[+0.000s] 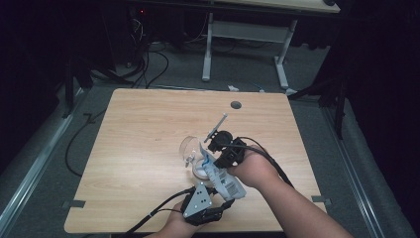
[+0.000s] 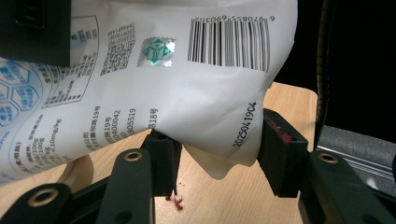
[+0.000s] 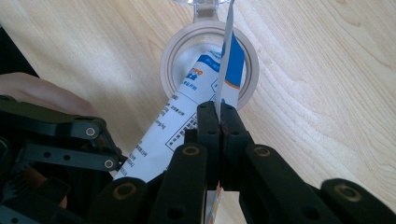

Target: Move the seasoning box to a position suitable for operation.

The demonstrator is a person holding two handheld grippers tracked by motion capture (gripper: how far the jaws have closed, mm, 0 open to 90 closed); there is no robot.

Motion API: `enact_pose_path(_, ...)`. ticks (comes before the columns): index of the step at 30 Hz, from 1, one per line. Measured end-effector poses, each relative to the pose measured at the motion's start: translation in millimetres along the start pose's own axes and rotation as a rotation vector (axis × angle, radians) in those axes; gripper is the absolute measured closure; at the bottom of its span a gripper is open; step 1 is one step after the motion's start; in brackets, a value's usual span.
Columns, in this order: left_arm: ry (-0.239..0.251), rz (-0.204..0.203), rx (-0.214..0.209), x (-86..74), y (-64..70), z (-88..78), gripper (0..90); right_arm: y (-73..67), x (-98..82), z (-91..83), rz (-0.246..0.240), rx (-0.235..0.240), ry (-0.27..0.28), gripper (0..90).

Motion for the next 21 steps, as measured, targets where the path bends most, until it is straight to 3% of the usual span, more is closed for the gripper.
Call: enact_pose_path(21, -0.03, -0.002, 0.027, -12.5, -7.7, 4.3, 53.2, 0.7, -1.3, -0.4, 0.005, 0.003, 0.005, 89.4)
Point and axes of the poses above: each handheld gripper's, and its own axes: z roughly forward along the jaws, x roughly out of its top, y roughly to its right, the point moved 10 cm from there along z, roughly forward along the jaws, and after that the axes turned 11 degrees about -y, right-handed, at the moved point
